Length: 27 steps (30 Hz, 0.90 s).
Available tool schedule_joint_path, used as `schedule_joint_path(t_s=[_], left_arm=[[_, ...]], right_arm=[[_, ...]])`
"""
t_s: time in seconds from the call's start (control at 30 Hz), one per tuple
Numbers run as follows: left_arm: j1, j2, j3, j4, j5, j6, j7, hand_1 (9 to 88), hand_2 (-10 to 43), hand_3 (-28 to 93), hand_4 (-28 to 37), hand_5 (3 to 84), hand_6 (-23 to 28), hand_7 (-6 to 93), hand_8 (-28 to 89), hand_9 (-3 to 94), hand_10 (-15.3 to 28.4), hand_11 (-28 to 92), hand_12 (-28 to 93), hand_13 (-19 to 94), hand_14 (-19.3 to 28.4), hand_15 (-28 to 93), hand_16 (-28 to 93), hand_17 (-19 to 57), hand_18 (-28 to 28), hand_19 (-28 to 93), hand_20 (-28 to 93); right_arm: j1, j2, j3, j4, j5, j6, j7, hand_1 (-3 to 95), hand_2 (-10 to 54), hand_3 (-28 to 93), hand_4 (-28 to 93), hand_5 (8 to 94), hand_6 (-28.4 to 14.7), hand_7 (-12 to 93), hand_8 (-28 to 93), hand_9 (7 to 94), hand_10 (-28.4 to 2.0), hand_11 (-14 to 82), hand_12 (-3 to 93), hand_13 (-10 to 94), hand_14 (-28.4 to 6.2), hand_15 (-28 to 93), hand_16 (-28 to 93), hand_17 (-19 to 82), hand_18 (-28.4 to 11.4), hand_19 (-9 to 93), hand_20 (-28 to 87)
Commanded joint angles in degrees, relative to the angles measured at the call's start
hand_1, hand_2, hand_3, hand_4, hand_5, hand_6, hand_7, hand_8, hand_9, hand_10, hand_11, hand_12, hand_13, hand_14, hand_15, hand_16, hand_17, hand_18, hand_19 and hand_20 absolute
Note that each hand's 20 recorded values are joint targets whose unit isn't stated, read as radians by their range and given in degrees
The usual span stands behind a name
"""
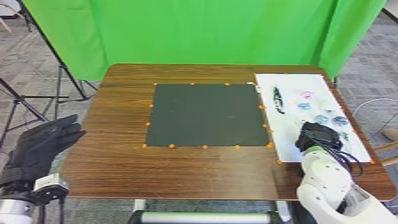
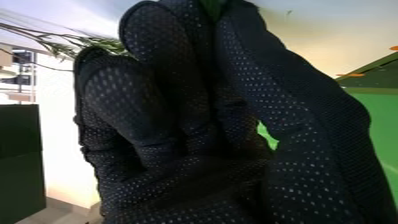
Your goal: Arrange flowers
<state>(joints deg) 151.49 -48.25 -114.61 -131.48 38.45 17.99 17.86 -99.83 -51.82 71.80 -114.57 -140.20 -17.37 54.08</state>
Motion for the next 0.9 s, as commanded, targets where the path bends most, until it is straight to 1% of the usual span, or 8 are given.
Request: schedule_joint_path(t_s=[0.03,0.13,0.33,0.4,0.57,0.63,0.83,0.9], left_arm=[[0.9,-0.81,0.03,-0.58,0.14,-0.05,-0.17,27.3,6.2,81,-14.5,44.9,13.6,13.6,-8,37.0,21.8,35,8,26,27.5,54,-11,-10.0,21.1,56,11],[1.1,-0.83,0.01,-0.56,0.18,-0.17,-0.24,27.2,6.2,81,-14.4,44.9,13.6,13.6,-8,37.0,21.8,35,8,26,27.5,54,-11,-10.0,21.1,56,11],[1.8,-0.62,-0.04,-0.86,-0.09,0.49,0.54,27.2,6.2,81,-14.5,44.9,13.7,13.5,-8,37.0,21.7,35,8,26,27.5,54,-11,-10.0,21.2,56,11],[1.7,-1.12,-0.28,-0.94,0.30,0.10,-0.43,27.2,6.2,81,-14.6,44.9,13.7,13.5,-8,37.0,21.7,35,8,26,27.5,54,-11,-10.0,21.2,56,11],[1.8,-1.43,-0.43,-1.12,0.41,0.07,-0.68,27.1,6.1,81,-14.6,45.0,13.7,13.6,-8,37.0,21.7,35,8,26,27.5,54,-11,-10.0,21.2,57,11],[2.2,-1.32,-0.42,-1.20,0.10,0.42,-0.19,27.1,6.1,81,-14.6,44.9,13.7,13.6,-8,37.1,21.8,35,8,26,27.5,54,-11,-10.0,21.2,56,11],[2.6,-1.74,-0.58,-1.47,0.28,0.45,-0.52,27.1,6.1,81,-14.9,44.9,13.7,13.6,-8,37.0,21.7,35,8,26,27.5,54,-11,-10.0,21.2,57,11],[3.4,-1.53,-0.65,-1.57,-0.06,0.80,0.12,27.1,6.1,81,-14.9,45.0,13.8,13.5,-8,37.0,21.7,35,8,26,27.6,54,-11,-10.0,21.2,56,11]], right_arm=[[-4.7,-0.8,-1.0,4.2,0.5,2.3,-3.0,54.7,-6.0,73,-28,79.3,-4.0,31,22,82.4,-15.5,40.5,30.1,74,-12.5,71,26,33,-28.4,91,13],[-4.7,-0.5,-0.5,4.2,-0.1,4.2,-3.9,54.4,-5.9,75,-28,79.3,-4.1,32,23,82.3,-15.0,41.3,31.2,74,-12.4,73,26,33,-28.4,91,15],[-4.1,0.8,0.8,3.0,-1.3,8.2,-5.0,53.8,-6.2,77,-28,79.5,-4.3,32,23,82.5,-14.5,41.5,32.4,74,-11.9,74,26,33,-28.1,92,17],[-4.5,1.1,1.8,2.0,-1.2,8.6,-5.3,53.8,-6.3,77,-28,79.6,-4.3,33,24,82.5,-14.4,41.5,32.8,75,-11.4,74,26,33,-28.0,92,17],[-3.6,2.3,2.8,-0.7,-1.5,10.2,-5.6,53.6,-6.6,78,-28,79.7,-4.1,33,24,82.9,-14.3,41.3,33.5,75,-11.4,74,27,33,-28.0,92,19],[-2.8,2.9,2.6,-1.6,-1.5,11.0,-5.6,53.4,-6.9,79,-28,79.8,-4.1,33,24,83.1,-14.4,41.2,33.6,75,-11.3,74,27,33,-28.0,92,19],[-0.9,3.7,2.7,-3.5,-1.7,11.5,-6.3,53.2,-7.2,79,-27,80.3,-4.1,33,24,83.6,-14.7,41.2,33.8,75,-11.2,75,27,33,-28.2,92,21],[0.3,4.0,2.2,-4.0,-1.4,11.6,-6.7,53.3,-7.2,79,-27,80.4,-4.2,32,24,83.7,-14.7,41.2,33.7,75,-11.2,75,27,33,-28.2,92,21]])
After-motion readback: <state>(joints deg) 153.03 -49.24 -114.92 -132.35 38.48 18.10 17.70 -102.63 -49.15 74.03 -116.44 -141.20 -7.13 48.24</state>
